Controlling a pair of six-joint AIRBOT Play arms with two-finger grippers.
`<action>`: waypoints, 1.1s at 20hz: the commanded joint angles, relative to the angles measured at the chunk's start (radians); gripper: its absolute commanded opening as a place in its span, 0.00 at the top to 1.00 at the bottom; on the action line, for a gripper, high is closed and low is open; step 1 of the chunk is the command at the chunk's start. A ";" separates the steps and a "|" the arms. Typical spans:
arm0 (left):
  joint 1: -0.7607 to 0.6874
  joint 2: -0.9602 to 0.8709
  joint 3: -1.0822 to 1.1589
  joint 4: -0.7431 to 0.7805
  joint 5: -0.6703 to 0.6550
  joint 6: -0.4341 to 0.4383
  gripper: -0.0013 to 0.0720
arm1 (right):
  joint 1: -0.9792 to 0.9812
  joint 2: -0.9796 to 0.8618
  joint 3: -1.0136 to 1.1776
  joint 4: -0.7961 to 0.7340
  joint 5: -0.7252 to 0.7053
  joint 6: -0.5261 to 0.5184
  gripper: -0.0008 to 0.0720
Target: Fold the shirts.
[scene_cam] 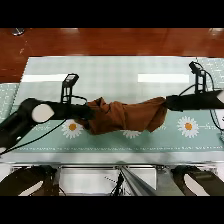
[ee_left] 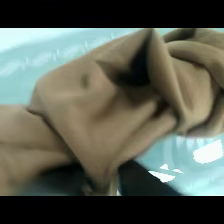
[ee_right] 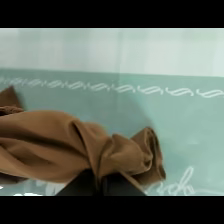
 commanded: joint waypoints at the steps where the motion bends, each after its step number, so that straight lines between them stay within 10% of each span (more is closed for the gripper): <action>1: -0.003 -0.132 0.078 -0.034 0.060 -0.008 0.03 | -0.078 -0.217 0.088 0.180 -0.014 -0.034 0.72; 2: 0.017 -0.150 0.129 -0.018 0.002 0.010 0.02 | -0.095 -0.250 0.134 0.219 0.023 -0.066 0.28; 3: 0.049 -0.157 0.182 0.002 -0.080 0.039 0.02 | -0.120 -0.271 0.191 0.224 0.078 -0.084 0.13; 10: 0.411 0.010 0.153 -0.002 -0.378 0.074 0.02 | -0.407 -0.062 0.135 -0.077 0.164 -0.131 0.14; 15: 0.303 0.030 -0.284 -0.524 -0.136 0.300 0.02 | -0.463 0.136 -0.317 0.196 0.046 -0.203 0.14; 22: 0.188 -0.066 -0.323 -0.694 0.095 0.360 0.02 | -0.291 0.147 -0.430 0.245 -0.019 -0.201 0.14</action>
